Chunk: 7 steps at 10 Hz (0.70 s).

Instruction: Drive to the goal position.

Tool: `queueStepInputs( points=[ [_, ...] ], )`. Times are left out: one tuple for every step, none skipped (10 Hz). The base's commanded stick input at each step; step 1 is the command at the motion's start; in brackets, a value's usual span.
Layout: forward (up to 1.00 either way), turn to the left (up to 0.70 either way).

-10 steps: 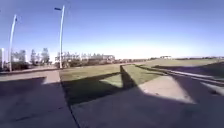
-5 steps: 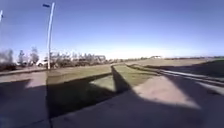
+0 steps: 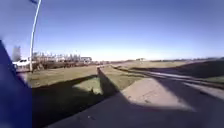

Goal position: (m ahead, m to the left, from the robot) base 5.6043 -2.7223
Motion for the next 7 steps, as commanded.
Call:
queueStepInputs(
  points=[
    [0.23,-0.45],
    [0.2,-0.4],
    [0.07,-0.59],
    [0.15,-0.53],
    [0.0,-0.7],
    [0.0,-0.7],
    [0.0,-0.7]
  ],
)
